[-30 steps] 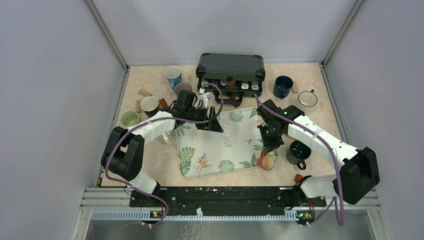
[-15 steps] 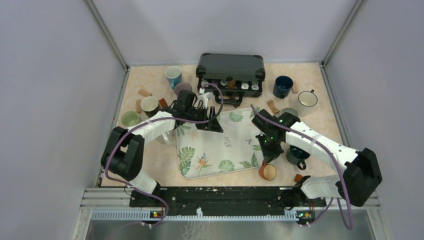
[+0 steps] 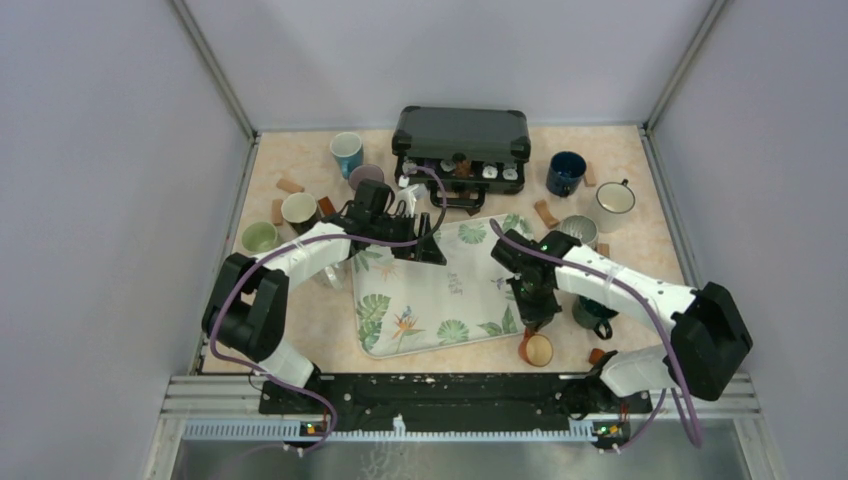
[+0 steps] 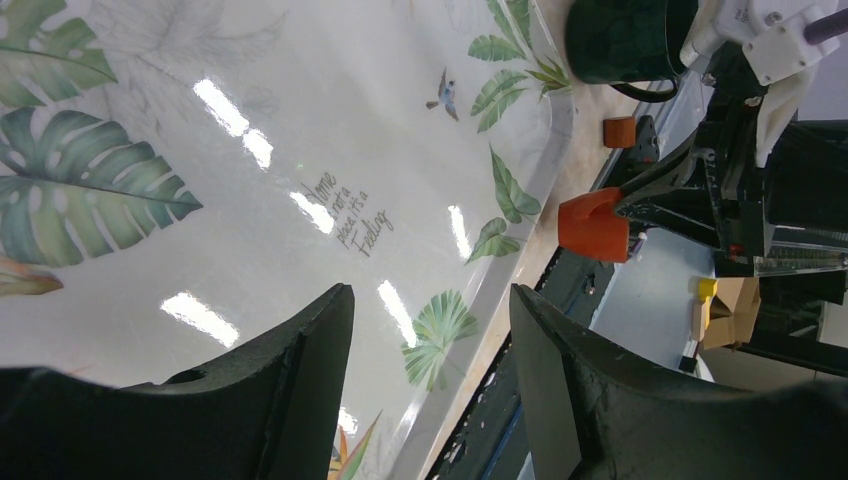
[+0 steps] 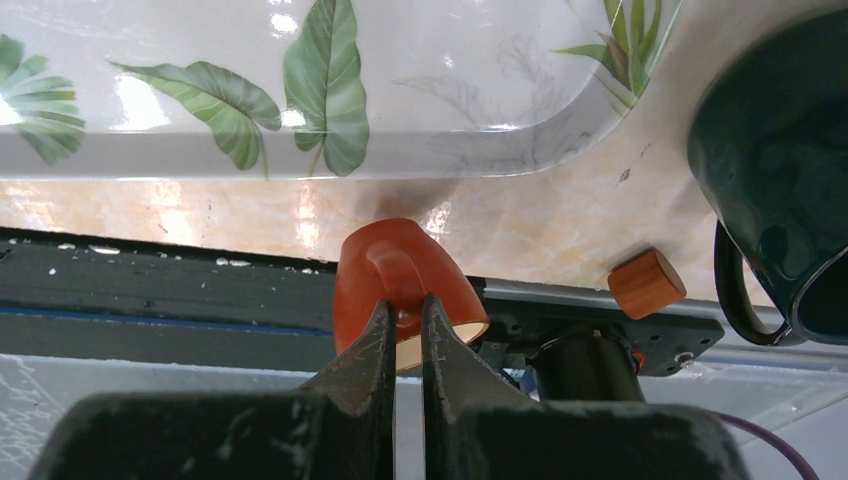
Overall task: Turn the mug right side up
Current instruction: Place the cup at the corner of the board.
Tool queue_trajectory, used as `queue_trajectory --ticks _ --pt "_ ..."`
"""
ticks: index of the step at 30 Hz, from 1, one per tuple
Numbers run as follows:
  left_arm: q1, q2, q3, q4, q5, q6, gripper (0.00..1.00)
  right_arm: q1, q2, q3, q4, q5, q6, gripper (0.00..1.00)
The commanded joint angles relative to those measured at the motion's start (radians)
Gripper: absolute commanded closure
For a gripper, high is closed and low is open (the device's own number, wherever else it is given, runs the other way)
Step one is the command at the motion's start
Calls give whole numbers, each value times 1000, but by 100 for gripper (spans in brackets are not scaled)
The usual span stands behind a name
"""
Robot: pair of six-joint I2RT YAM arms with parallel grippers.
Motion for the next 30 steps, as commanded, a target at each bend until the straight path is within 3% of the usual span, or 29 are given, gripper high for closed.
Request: queue_trajectory --ticks 1,20,30 --pt "-3 -44 0 22 12 14 35 23 25 2 13 34 25 100" --pt "-2 -49 -11 36 26 5 35 56 111 34 18 60 36 100" --pt "-2 -55 -12 36 30 6 35 71 153 84 24 60 44 89"
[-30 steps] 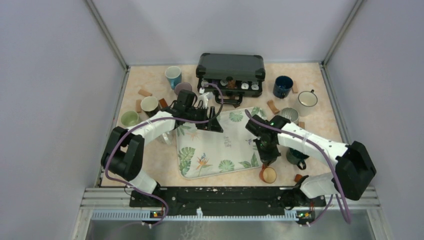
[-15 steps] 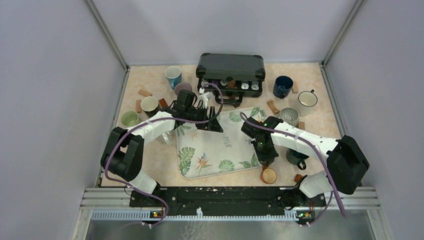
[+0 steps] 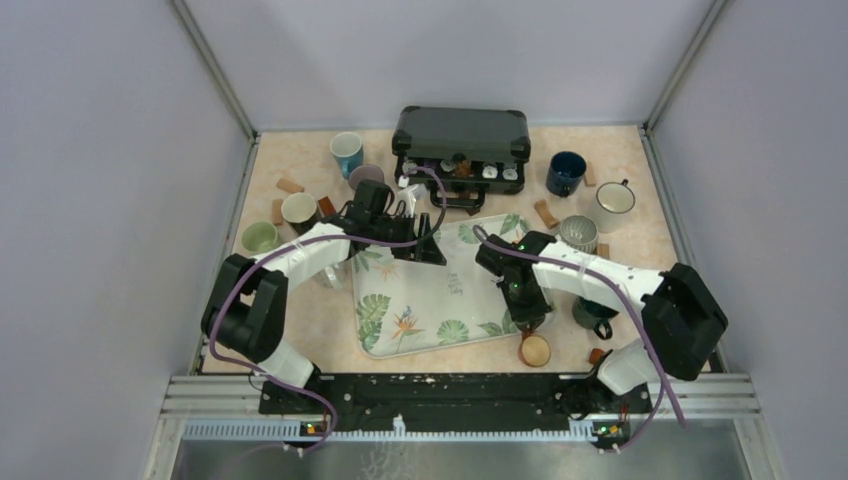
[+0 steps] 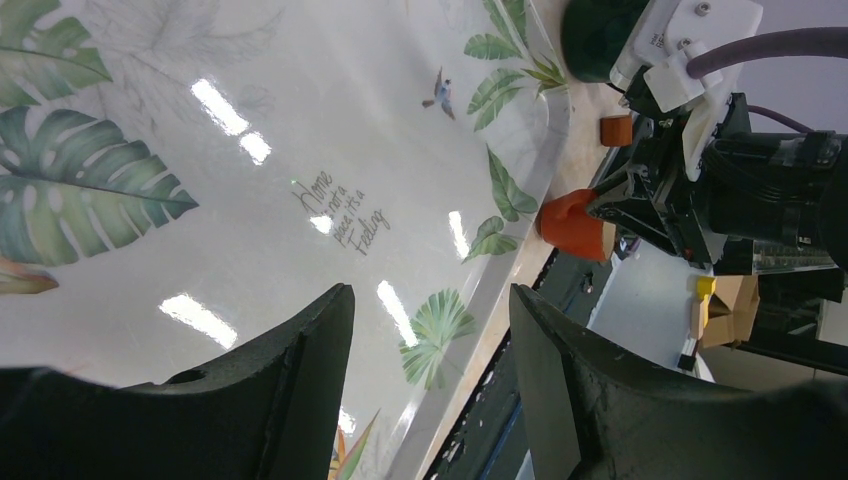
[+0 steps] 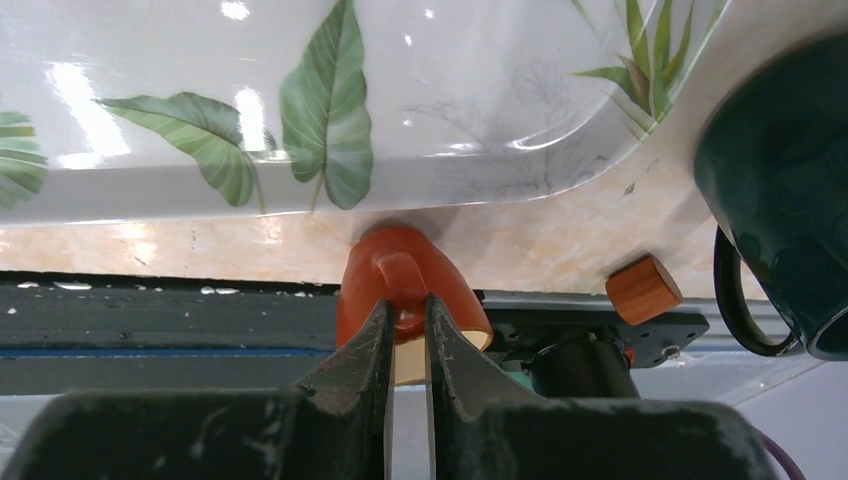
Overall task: Turn the mug right side up
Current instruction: Place the cup at the corner of the board.
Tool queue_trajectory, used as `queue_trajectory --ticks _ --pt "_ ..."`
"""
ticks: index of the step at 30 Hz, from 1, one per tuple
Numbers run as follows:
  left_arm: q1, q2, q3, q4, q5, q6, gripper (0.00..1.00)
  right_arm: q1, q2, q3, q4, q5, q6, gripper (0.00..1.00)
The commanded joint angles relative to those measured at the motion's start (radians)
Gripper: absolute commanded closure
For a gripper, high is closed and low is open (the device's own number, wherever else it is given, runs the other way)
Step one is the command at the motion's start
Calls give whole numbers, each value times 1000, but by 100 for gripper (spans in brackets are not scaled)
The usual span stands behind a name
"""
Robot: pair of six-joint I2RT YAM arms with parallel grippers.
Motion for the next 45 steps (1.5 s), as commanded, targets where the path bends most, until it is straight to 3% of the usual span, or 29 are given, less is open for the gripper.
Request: queue_trajectory --ticks 1,23,36,45 --pt "-3 -51 -8 33 25 7 35 21 23 65 12 14 18 88" --pt "-3 -50 -7 32 33 10 34 50 89 105 35 -5 14 77" --pt "-2 -65 -10 39 37 19 31 52 46 137 16 34 17 76" --pt "-3 -118 12 41 15 24 20 -9 -56 172 172 60 -11 52"
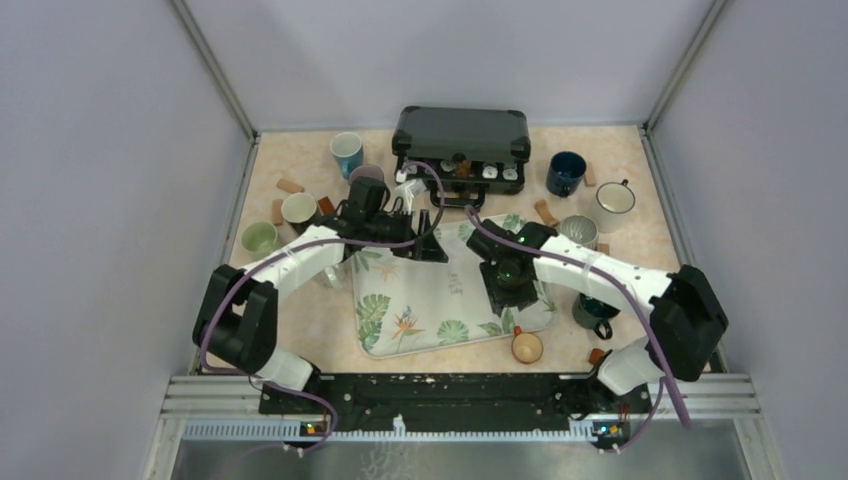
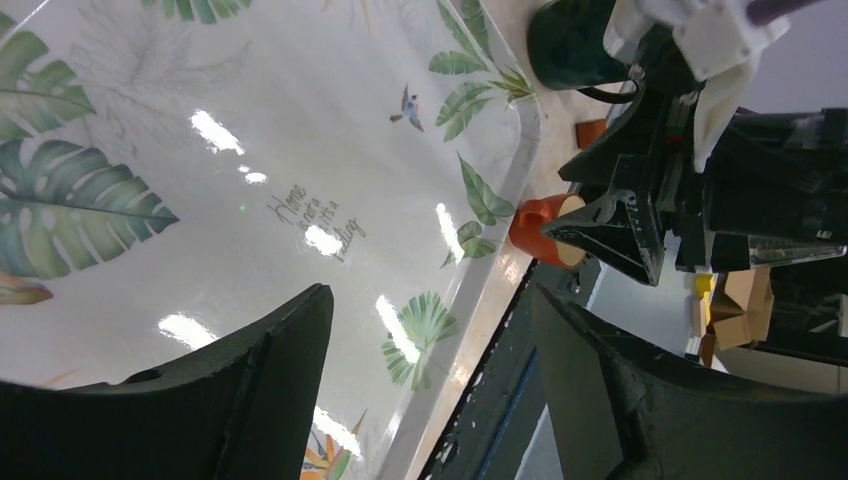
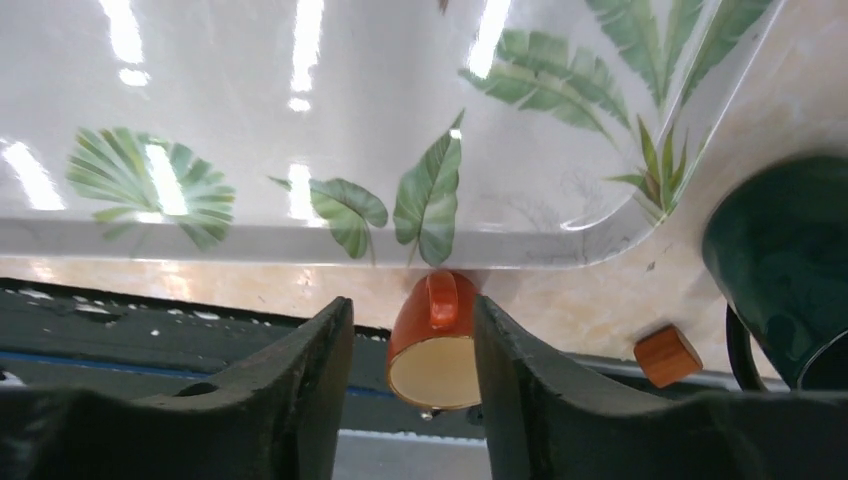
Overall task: Turn the mug right side up
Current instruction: Place the cup at the corner of the board, then reset both arms
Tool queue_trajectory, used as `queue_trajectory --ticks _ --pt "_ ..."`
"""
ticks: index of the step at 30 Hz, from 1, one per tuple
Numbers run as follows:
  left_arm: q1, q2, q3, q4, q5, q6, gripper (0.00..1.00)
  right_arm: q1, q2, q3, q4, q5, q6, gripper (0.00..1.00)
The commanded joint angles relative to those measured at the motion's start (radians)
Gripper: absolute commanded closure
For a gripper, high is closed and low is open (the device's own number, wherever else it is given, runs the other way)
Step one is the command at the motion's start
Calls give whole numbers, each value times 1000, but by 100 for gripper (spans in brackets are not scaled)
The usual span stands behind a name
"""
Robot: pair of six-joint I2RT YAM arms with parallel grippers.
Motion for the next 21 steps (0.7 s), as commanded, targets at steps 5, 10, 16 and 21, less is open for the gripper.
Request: queue_trajectory --ticks 5,10,16,21 --pt "-3 -109 34 31 -40 27 3 -108 -134 116 238 55 -66 24" --pt "-2 -142 74 19 -78 30 1 -135 -165 165 381 97 -119 3" --pt "-2 -202 104 4 -147 44 1 -137 -216 152 567 112 -161 1" --pt "-2 -271 111 5 -235 41 1 -137 -296 88 707 125 -164 1"
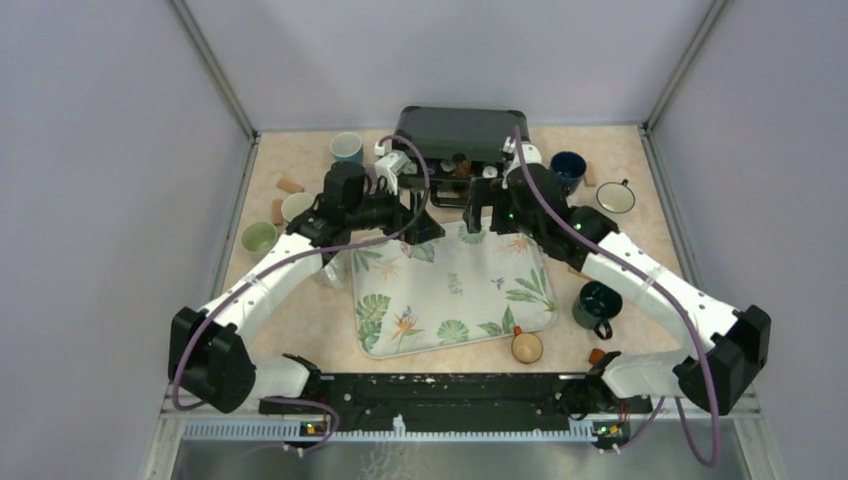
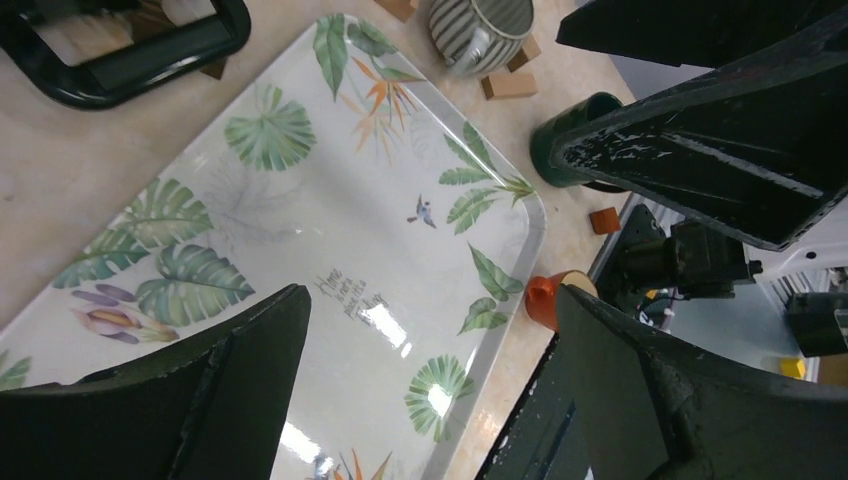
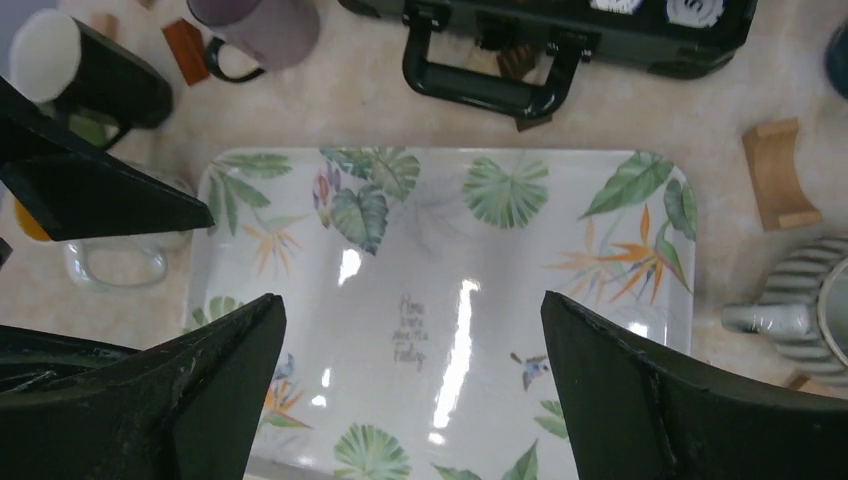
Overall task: Turn the mug right side up
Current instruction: Reset both arms
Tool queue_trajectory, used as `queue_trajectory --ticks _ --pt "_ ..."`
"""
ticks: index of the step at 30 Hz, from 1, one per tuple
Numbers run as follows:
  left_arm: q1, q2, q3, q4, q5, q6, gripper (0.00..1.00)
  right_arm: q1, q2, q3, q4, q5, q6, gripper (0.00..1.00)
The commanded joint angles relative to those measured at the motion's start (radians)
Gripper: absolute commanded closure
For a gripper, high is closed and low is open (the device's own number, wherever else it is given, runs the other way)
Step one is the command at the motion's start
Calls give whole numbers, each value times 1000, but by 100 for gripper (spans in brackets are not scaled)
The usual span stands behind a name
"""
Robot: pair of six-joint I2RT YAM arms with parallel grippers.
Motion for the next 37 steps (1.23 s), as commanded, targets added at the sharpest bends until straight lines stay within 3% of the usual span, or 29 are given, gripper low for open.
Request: queue_trajectory --ticks 1,11,37 --pt "-2 -87 45 19 -101 12 1 -3 -111 -49 210 30 -22 1" --pt "-2 -179 52 6 -303 -18 1 -3 -250 -143 378 15 -56 1" --pt "-2 -183 0 54 -272 3 1 -3 -271 -150 365 11 -60 1"
